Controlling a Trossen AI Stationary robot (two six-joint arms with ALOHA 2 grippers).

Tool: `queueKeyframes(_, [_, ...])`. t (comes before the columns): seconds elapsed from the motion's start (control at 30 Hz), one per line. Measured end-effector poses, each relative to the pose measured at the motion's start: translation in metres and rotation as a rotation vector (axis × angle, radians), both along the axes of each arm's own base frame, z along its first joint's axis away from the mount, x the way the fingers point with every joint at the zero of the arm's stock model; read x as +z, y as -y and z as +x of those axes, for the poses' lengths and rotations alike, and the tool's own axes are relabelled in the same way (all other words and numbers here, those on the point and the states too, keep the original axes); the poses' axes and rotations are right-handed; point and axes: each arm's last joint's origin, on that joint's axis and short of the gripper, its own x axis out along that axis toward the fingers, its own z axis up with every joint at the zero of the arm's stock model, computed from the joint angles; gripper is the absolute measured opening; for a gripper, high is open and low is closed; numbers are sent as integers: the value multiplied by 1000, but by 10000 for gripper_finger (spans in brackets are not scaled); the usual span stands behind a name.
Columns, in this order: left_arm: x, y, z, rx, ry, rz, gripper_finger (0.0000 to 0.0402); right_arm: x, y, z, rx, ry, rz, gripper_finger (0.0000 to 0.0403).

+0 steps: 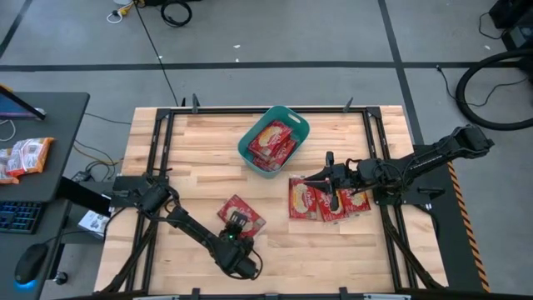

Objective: Sort popcorn bags into baskets
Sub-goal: Put the popcorn pack into the blue bin

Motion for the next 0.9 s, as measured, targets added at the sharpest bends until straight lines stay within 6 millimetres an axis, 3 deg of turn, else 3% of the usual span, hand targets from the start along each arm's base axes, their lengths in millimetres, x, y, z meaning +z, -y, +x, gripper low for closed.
queueKeyframes(0.13, [0,0,0,42,22,-4,13,0,0,0,0,0,0,59])
queueKeyframes(0.33, [4,-3,-2,79,27,15,5,0,0,0,0,0,1,59])
queueKeyframes(0.7, [89,-30,-5,246,267,-101,2,0,0,0,0,0,1,59])
queueKeyframes(0.9, [110,-44,-3,300,359,-128,1,0,0,0,0,0,1,59])
